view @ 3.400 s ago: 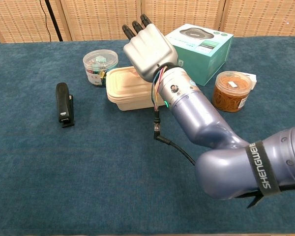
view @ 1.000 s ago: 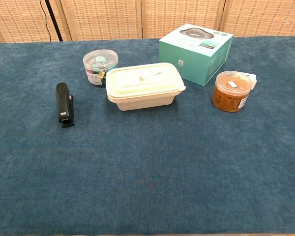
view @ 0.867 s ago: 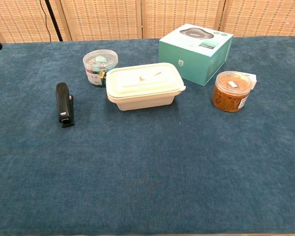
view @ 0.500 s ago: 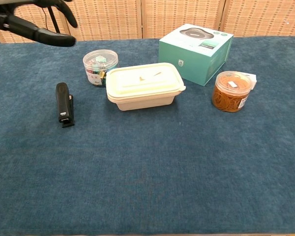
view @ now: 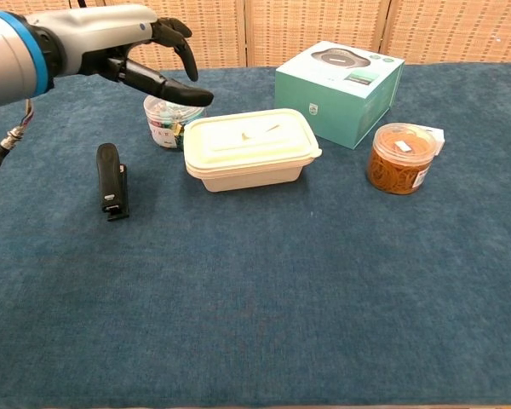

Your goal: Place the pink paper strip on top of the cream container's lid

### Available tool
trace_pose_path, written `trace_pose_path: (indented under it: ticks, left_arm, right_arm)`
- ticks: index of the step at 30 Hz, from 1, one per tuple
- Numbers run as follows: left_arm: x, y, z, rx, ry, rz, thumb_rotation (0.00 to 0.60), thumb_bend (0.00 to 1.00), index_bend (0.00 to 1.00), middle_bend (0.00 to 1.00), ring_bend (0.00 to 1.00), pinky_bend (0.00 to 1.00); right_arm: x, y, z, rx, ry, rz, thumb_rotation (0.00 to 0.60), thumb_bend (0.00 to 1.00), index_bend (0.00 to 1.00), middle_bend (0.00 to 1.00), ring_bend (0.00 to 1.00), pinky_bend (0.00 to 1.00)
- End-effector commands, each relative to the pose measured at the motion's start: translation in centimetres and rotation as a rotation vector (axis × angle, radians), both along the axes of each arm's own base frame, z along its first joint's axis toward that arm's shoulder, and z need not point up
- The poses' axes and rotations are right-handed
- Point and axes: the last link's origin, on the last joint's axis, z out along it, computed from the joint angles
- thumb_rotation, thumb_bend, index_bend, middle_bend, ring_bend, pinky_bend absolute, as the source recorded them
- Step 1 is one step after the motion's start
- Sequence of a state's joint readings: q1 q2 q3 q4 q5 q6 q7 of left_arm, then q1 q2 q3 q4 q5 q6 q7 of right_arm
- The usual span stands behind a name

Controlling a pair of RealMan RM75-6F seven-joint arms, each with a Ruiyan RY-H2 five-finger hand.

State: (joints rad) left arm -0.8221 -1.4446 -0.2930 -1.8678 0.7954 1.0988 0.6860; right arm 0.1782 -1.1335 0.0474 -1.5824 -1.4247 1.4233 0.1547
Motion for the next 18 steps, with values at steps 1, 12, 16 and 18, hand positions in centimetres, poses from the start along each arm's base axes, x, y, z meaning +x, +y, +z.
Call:
trace_pose_path:
  ticks: [1,12,16,18]
  left_arm:
    - [0.9,1.1,-1.8,-0.002,0.016,-0.006,0.197,0.00,0.33,0.00,0.00,0.00]
    - [1.6,1.8,-5.5,-0.019,0.028,-0.037,0.188,0.00,0.33,0.00,0.00,0.00]
    - [2.4,2.0,-6.9,-0.016,0.026,-0.057,0.190,0.00,0.33,0.00,0.00,0.00]
    - [2.8,2.1,-7.5,-0.013,0.031,-0.066,0.190,0.00,0.33,0.00,0.00,0.00]
  right_arm:
    - [0.0,-0.1,0.2,0.000,-0.009,-0.003,0.600,0.00,0.06,0.00,0.00,0.00]
    - [-0.2,0.0,1.1,-0.007,-0.061,-0.024,0.600,0.00,0.06,0.00,0.00,0.00]
    - [-0.2,0.0,1.3,-0.002,-0.071,-0.027,0.600,0.00,0.07,0.00,0.00,0.00]
    - [-0.3,0.0,1.3,0.002,-0.076,-0.028,0.600,0.00,0.07,0.00,0.00,0.00]
